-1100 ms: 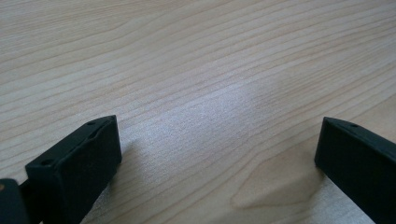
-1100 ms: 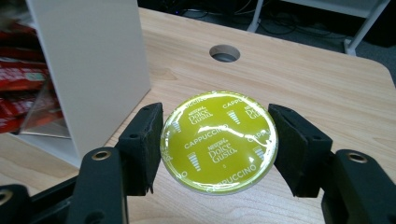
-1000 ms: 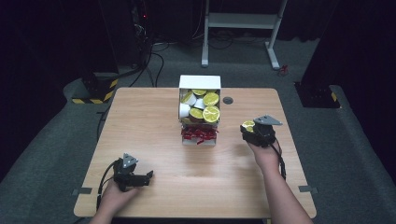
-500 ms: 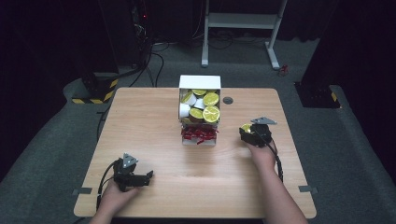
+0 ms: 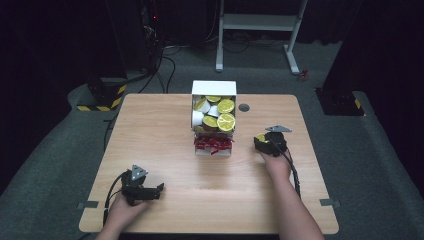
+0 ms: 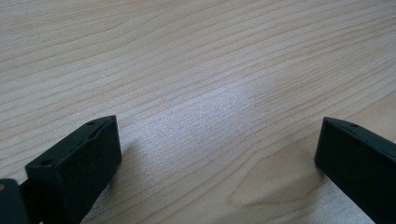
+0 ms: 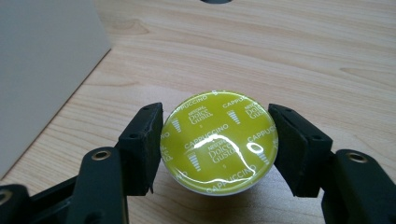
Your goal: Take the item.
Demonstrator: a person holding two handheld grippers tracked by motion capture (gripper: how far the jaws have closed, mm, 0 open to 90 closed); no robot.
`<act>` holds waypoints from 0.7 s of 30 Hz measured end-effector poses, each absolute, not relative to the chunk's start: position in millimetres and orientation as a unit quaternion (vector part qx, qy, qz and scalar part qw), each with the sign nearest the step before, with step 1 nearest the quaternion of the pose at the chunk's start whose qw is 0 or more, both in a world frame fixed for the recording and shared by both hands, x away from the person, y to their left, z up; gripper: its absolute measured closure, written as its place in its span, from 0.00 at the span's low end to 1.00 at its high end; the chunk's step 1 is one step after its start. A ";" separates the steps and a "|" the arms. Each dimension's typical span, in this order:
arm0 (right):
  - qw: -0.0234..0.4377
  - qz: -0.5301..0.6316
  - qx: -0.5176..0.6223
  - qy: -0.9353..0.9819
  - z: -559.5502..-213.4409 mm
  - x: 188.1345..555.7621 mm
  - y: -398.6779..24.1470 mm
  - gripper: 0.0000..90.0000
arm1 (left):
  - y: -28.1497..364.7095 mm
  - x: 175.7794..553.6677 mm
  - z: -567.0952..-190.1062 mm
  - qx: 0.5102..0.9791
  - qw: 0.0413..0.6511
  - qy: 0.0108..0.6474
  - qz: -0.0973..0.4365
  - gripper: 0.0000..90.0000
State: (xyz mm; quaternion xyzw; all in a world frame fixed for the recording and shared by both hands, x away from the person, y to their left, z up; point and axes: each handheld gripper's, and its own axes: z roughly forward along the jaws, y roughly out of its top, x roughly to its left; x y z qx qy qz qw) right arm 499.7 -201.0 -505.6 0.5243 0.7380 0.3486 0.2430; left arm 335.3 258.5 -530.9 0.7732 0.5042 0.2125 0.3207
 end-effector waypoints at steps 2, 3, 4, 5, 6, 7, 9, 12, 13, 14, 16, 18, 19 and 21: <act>0.244 0.345 0.524 0.740 -506.8 499.7 -199.6 0.43 | 258.4 335.3 -530.9 0.773 0.321 0.504 0.212 0.01; 0.244 0.342 0.522 0.743 -507.6 500.0 -199.3 0.43 | 258.5 335.3 -530.9 0.773 0.321 0.504 0.212 0.01; 0.243 0.340 0.524 0.742 -508.3 500.0 -198.6 0.43 | 258.5 335.3 -530.9 0.773 0.321 0.504 0.213 0.01; 0.244 0.343 0.522 0.742 -508.8 500.2 -198.4 0.43 | 258.5 335.3 -530.9 0.773 0.321 0.504 0.213 0.01; 0.244 0.344 0.522 0.741 -508.9 500.2 -197.8 0.43 | 258.9 335.4 -530.7 0.775 0.319 0.502 0.214 0.01; 0.243 0.345 0.522 0.741 -509.0 499.9 -197.0 0.43 | 258.8 335.2 -530.8 0.775 0.320 0.502 0.214 0.01; 0.243 0.344 0.521 0.742 -508.9 500.3 -197.2 0.43 | 258.8 335.1 -530.8 0.775 0.320 0.502 0.214 0.01; 0.239 0.347 0.526 0.739 -509.0 500.9 -198.2 0.43 | 258.8 335.1 -530.8 0.775 0.320 0.502 0.214 0.01; 0.239 0.346 0.528 0.737 -508.9 500.4 -197.6 0.42 | 258.8 335.1 -530.8 0.775 0.320 0.502 0.214 0.01; 0.236 0.346 0.530 0.737 -508.3 499.9 -197.2 0.42 | 258.8 335.2 -530.8 0.775 0.320 0.501 0.215 0.01; 0.235 0.345 0.527 0.741 -507.4 500.3 -197.6 0.39 | 258.9 335.2 -530.8 0.775 0.320 0.501 0.215 0.01; 0.236 0.354 0.525 0.737 -505.7 500.9 -199.1 0.33 | 258.8 335.1 -530.8 0.775 0.320 0.502 0.214 0.01; 0.226 0.360 0.531 0.733 -505.1 500.7 -199.7 0.30 | 258.8 335.1 -530.8 0.775 0.320 0.502 0.214 0.01; 0.220 0.360 0.535 0.732 -504.2 500.4 -201.1 0.28 | 258.8 335.1 -530.8 0.775 0.320 0.502 0.214 0.01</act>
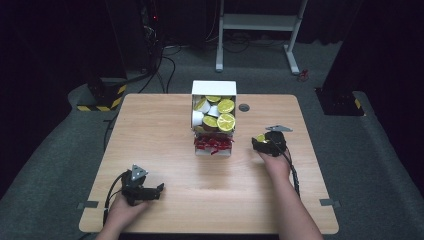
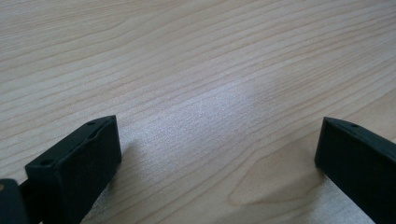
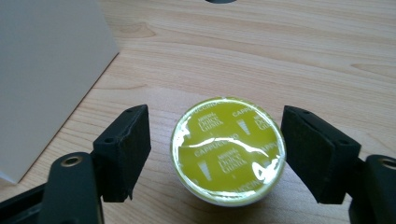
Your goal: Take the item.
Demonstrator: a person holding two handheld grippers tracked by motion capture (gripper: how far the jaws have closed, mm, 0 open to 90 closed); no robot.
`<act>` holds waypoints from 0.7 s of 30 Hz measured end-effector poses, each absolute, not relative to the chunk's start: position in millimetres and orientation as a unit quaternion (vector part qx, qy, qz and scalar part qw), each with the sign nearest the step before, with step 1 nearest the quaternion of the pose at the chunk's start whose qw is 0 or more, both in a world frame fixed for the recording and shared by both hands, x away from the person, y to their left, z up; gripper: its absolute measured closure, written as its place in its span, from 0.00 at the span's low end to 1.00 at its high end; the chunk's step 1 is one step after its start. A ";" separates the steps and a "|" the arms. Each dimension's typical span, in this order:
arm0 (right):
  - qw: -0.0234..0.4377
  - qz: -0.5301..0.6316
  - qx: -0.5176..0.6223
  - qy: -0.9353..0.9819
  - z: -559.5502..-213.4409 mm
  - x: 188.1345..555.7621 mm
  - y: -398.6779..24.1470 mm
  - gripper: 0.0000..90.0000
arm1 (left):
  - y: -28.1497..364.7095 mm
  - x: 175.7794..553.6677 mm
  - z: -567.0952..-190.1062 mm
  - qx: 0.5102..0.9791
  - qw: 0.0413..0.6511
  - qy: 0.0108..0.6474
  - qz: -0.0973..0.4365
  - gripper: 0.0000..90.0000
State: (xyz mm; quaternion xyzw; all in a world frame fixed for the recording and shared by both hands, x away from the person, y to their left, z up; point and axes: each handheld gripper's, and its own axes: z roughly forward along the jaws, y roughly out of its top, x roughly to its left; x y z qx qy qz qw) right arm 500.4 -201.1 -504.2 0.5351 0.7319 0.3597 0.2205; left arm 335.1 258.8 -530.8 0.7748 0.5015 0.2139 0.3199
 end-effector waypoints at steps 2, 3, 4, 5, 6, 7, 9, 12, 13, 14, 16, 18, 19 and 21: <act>0.220 0.358 0.536 0.732 -503.2 500.5 -202.1 0.26 | 258.8 335.1 -530.8 0.775 0.320 0.502 0.214 0.01; 0.221 0.360 0.537 0.730 -502.5 500.6 -203.0 0.25 | 258.8 335.1 -530.8 0.775 0.320 0.502 0.214 0.01; 0.220 0.364 0.538 0.728 -501.3 500.5 -204.2 0.25 | 258.8 335.1 -530.8 0.775 0.320 0.502 0.214 0.01; 0.219 0.366 0.539 0.726 -500.8 500.2 -204.6 0.24 | 258.8 335.1 -530.8 0.775 0.320 0.502 0.214 0.01; 0.218 0.364 0.538 0.728 -500.1 499.7 -204.8 0.23 | 258.8 335.2 -530.8 0.775 0.320 0.501 0.214 0.01; 0.218 0.361 0.536 0.731 -499.6 499.0 -204.6 0.23 | 258.8 335.2 -530.8 0.775 0.320 0.501 0.215 0.01; 0.220 0.358 0.534 0.734 -498.4 498.1 -204.3 0.21 | 258.8 335.2 -530.7 0.775 0.320 0.501 0.214 0.01; 0.219 0.365 0.535 0.730 -495.0 496.4 -205.9 0.21 | 258.8 335.2 -530.8 0.775 0.320 0.500 0.214 0.01; 0.219 0.366 0.536 0.729 -494.6 495.9 -205.9 0.21 | 258.8 335.2 -530.8 0.775 0.320 0.500 0.214 0.01; 0.218 0.368 0.535 0.728 -493.7 495.3 -206.1 0.21 | 258.8 335.1 -530.8 0.776 0.320 0.500 0.214 0.01; 0.218 0.366 0.533 0.731 -491.9 493.6 -205.3 0.22 | 258.2 334.8 -530.9 0.776 0.322 0.501 0.210 0.01; 0.227 0.363 0.526 0.734 -490.2 492.7 -204.5 0.22 | 258.4 334.9 -530.7 0.778 0.321 0.497 0.210 0.01; 0.225 0.365 0.527 0.734 -489.2 491.7 -204.1 0.22 | 258.1 334.8 -530.8 0.778 0.322 0.496 0.210 0.01; 0.226 0.367 0.523 0.735 -488.0 490.0 -203.5 0.21 | 257.9 334.6 -530.8 0.779 0.322 0.497 0.209 0.01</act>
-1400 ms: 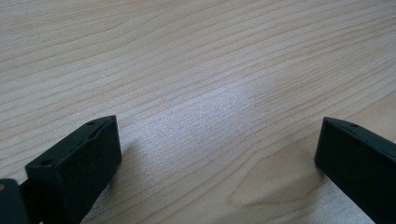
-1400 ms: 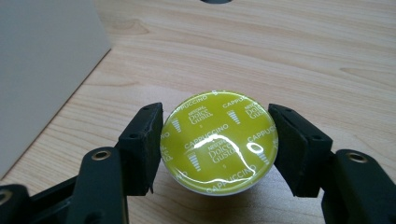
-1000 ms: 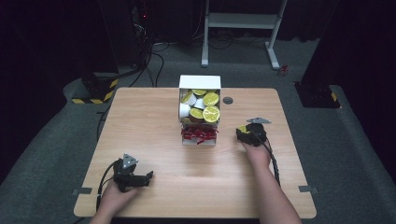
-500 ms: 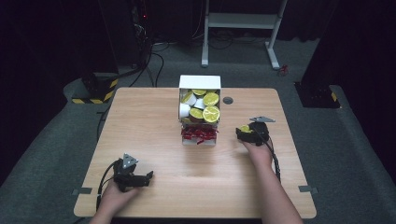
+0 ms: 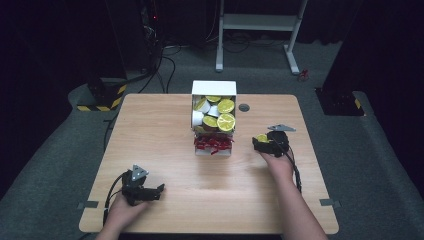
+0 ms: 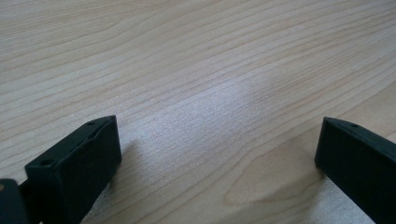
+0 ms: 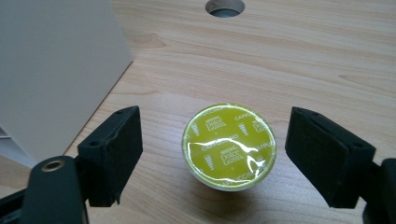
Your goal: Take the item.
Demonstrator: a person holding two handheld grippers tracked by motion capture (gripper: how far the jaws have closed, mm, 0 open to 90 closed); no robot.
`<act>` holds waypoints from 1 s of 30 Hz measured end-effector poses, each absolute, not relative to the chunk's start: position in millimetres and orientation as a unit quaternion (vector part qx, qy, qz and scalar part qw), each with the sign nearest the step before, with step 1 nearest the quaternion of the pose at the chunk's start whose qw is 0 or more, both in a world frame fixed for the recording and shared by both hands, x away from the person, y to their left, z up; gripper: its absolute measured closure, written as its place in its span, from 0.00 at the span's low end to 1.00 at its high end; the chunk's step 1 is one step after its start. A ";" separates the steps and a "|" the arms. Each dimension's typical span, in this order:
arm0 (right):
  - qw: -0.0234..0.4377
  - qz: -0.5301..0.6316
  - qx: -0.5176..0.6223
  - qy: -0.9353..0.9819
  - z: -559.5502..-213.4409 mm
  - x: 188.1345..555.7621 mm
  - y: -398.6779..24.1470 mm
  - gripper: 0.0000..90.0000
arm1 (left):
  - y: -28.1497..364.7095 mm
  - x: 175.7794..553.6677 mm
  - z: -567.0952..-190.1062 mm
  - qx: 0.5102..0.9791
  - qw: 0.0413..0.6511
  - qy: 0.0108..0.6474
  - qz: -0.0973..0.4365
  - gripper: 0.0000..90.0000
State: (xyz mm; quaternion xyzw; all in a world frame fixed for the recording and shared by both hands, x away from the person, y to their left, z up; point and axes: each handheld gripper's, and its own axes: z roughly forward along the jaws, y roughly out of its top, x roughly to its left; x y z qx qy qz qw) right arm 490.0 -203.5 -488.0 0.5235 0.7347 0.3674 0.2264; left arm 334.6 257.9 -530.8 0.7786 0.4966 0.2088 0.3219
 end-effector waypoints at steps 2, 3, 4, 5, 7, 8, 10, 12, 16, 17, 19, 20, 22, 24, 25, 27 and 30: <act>0.234 0.363 0.519 0.737 -486.3 487.8 -201.2 0.20 | 258.0 334.6 -530.7 0.779 0.322 0.496 0.209 0.01; 0.240 0.361 0.514 0.740 -484.8 486.5 -199.6 0.20 | 257.9 334.6 -530.7 0.779 0.322 0.497 0.209 0.01; 0.241 0.361 0.514 0.740 -484.2 485.9 -199.2 0.20 | 257.9 334.6 -530.8 0.779 0.322 0.497 0.209 0.01; 0.242 0.362 0.512 0.740 -482.7 484.4 -198.3 0.20 | 257.9 334.6 -530.8 0.779 0.322 0.497 0.209 0.01; 0.241 0.364 0.513 0.739 -480.4 481.3 -197.4 0.19 | 257.9 334.6 -530.8 0.779 0.322 0.497 0.209 0.01; 0.243 0.366 0.507 0.741 -479.9 480.1 -197.8 0.19 | 257.9 334.6 -530.7 0.779 0.322 0.496 0.209 0.01; 0.241 0.369 0.509 0.739 -478.5 477.0 -197.5 0.19 | 257.9 334.7 -530.7 0.779 0.322 0.496 0.209 0.01; 0.238 0.374 0.509 0.738 -477.2 473.6 -198.1 0.19 | 257.9 334.7 -530.7 0.779 0.322 0.496 0.209 0.01; 0.242 0.370 0.501 0.744 -477.6 465.1 -198.6 0.17 | 257.9 334.6 -530.7 0.779 0.322 0.497 0.208 0.01; 0.242 0.371 0.501 0.743 -477.9 462.9 -199.8 0.17 | 257.9 334.6 -530.7 0.779 0.322 0.496 0.209 0.01; 0.242 0.377 0.502 0.740 -477.9 458.4 -201.5 0.17 | 257.9 334.6 -530.8 0.779 0.322 0.497 0.208 0.01; 0.243 0.379 0.500 0.740 -478.1 456.6 -202.2 0.17 | 257.9 334.6 -530.7 0.779 0.322 0.496 0.209 0.01; 0.242 0.384 0.498 0.739 -478.6 450.9 -202.9 0.16 | 257.9 334.6 -530.8 0.779 0.322 0.496 0.209 0.01; 0.246 0.384 0.495 0.740 -478.1 443.6 -203.2 0.16 | 257.9 334.6 -530.8 0.779 0.322 0.497 0.209 0.01; 0.249 0.386 0.492 0.740 -477.7 440.9 -203.8 0.16 | 257.9 334.6 -530.7 0.779 0.322 0.496 0.209 0.01; 0.251 0.389 0.490 0.738 -476.5 435.5 -204.2 0.16 | 257.9 334.6 -530.8 0.779 0.322 0.496 0.208 0.01; 0.251 0.393 0.489 0.737 -474.9 426.6 -203.8 0.16 | 257.9 334.6 -530.7 0.779 0.322 0.497 0.208 0.01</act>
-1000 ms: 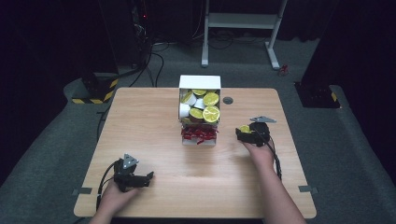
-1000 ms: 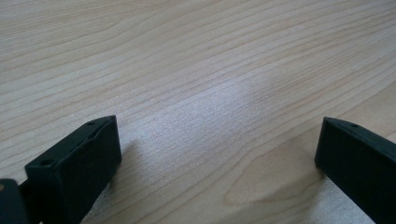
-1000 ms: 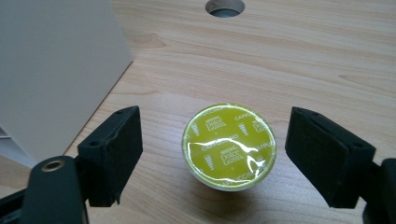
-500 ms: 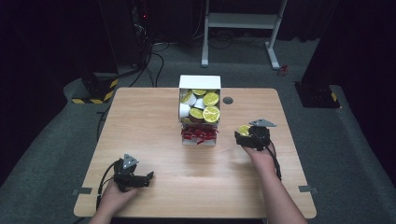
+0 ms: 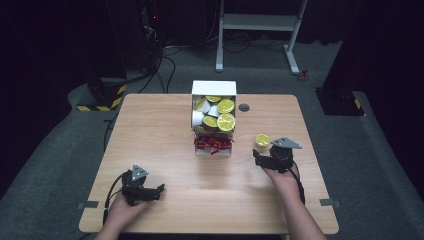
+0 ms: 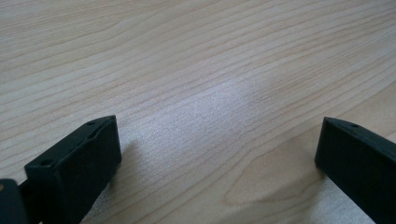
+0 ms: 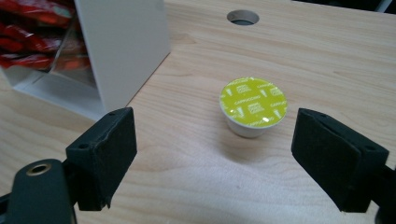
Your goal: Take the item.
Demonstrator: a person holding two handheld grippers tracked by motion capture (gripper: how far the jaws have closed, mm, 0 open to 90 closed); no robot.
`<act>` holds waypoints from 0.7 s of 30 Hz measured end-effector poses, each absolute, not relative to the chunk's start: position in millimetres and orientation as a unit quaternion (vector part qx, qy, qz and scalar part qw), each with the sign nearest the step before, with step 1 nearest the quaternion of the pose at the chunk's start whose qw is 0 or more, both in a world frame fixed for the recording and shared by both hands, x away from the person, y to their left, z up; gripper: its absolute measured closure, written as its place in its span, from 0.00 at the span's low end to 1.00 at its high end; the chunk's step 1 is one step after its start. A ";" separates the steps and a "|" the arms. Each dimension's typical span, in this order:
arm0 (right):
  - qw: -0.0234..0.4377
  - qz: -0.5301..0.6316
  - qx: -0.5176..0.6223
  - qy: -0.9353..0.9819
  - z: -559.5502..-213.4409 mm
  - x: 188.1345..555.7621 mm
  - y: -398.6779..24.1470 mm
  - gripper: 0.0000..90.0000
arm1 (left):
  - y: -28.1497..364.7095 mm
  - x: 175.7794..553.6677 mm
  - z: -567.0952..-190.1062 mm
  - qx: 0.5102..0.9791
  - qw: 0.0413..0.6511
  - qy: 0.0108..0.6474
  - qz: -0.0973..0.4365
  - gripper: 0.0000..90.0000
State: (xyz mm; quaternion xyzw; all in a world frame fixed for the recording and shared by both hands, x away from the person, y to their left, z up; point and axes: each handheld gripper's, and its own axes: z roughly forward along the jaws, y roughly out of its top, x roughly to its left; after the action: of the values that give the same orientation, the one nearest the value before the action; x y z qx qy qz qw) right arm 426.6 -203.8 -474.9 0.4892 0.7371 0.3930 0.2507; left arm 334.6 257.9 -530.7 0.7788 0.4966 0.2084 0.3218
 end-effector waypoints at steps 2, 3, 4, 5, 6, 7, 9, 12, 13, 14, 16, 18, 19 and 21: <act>0.251 0.394 0.482 0.741 -473.9 421.5 -203.4 0.16 | 257.9 334.6 -530.8 0.779 0.322 0.497 0.208 0.01; 0.252 0.394 0.482 0.741 -473.4 417.7 -202.4 0.16 | 257.9 334.6 -530.8 0.779 0.322 0.497 0.208 0.01; 0.252 0.394 0.479 0.743 -473.3 415.5 -202.0 0.16 | 257.9 334.6 -530.8 0.779 0.322 0.496 0.209 0.01; 0.250 0.395 0.479 0.743 -473.2 412.2 -201.3 0.16 | 257.9 334.6 -530.8 0.779 0.322 0.496 0.209 0.01; 0.247 0.398 0.476 0.744 -473.5 408.1 -200.1 0.16 | 257.9 334.6 -530.8 0.779 0.322 0.497 0.208 0.01; 0.243 0.402 0.476 0.743 -473.6 404.4 -198.7 0.16 | 257.9 334.6 -530.8 0.779 0.322 0.497 0.208 0.01; 0.244 0.405 0.471 0.744 -474.1 398.6 -197.0 0.16 | 257.9 334.6 -530.8 0.779 0.322 0.497 0.208 0.01; 0.244 0.412 0.464 0.745 -476.0 387.8 -195.3 0.16 | 257.9 334.6 -530.8 0.779 0.322 0.497 0.208 0.01; 0.242 0.411 0.464 0.746 -476.7 384.5 -195.1 0.16 | 257.9 334.6 -530.7 0.779 0.322 0.496 0.209 0.01; 0.242 0.411 0.462 0.748 -477.4 382.5 -195.1 0.16 | 257.9 334.6 -530.8 0.779 0.322 0.496 0.208 0.01; 0.236 0.407 0.461 0.753 -479.7 377.9 -195.5 0.16 | 257.9 334.6 -530.7 0.779 0.322 0.496 0.209 0.01; 0.227 0.397 0.465 0.758 -483.8 373.3 -197.2 0.16 | 257.9 334.6 -530.8 0.779 0.322 0.496 0.208 0.01; 0.224 0.393 0.469 0.758 -486.1 371.0 -198.4 0.16 | 257.9 334.6 -530.8 0.779 0.322 0.496 0.209 0.01; 0.223 0.390 0.470 0.760 -487.9 369.7 -199.7 0.16 | 257.9 334.6 -530.8 0.779 0.322 0.497 0.208 0.01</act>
State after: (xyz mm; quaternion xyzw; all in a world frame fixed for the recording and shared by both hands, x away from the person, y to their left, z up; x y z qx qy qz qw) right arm 369.7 -199.7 -487.9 0.4700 0.7597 0.3899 0.2233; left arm 334.6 257.9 -530.8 0.7787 0.4965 0.2084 0.3219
